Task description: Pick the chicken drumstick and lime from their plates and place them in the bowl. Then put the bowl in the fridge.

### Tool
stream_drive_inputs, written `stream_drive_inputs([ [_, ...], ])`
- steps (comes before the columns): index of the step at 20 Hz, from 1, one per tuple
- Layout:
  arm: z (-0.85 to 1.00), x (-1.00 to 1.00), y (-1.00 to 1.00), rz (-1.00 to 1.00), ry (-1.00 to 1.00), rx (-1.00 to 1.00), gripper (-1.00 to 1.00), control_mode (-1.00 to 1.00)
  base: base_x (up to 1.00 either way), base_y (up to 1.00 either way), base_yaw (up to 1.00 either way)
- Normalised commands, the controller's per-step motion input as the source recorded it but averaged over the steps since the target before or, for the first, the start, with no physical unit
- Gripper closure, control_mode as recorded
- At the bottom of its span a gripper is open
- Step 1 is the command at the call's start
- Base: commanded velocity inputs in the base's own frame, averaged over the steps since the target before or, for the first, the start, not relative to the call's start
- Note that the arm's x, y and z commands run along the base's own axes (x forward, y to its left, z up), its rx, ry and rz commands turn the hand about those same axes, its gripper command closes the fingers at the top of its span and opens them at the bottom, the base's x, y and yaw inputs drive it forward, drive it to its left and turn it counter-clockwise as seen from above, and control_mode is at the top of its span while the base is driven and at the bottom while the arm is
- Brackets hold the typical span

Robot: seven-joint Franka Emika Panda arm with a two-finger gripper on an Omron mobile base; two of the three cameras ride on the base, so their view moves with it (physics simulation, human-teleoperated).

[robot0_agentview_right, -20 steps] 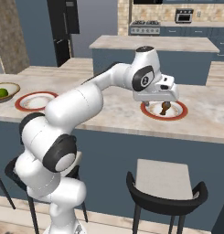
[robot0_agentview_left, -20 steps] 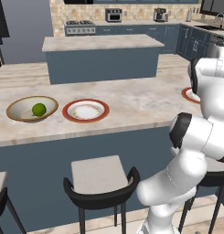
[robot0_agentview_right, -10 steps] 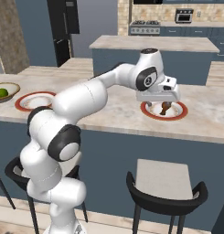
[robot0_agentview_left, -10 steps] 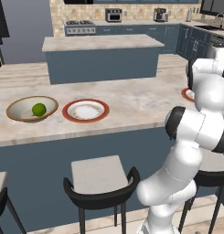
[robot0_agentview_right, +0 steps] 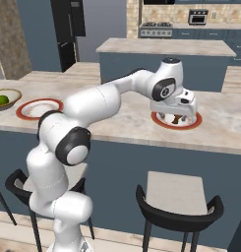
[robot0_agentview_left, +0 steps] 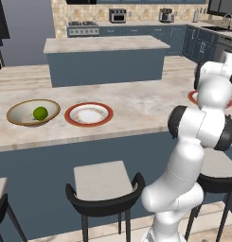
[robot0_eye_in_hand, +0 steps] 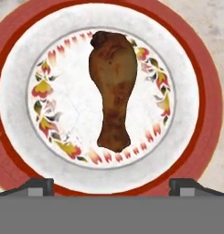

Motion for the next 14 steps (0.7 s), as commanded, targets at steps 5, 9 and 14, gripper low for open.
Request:
stream_drive_inputs([
  [5, -0.16, 0.21, -0.09, 0.00, 0.01, 0.06, -1.00, -1.00, 0.00, 0.00, 0.00],
  [9, -0.03, 0.29, -0.15, 0.00, 0.01, 0.01, -1.00, -1.00, 0.00, 0.00, 0.00],
  [14, 0.00, 0.33, -0.09, 0.00, 0.08, 0.00, -1.00, -1.00, 0.00, 0.00, 0.00],
])
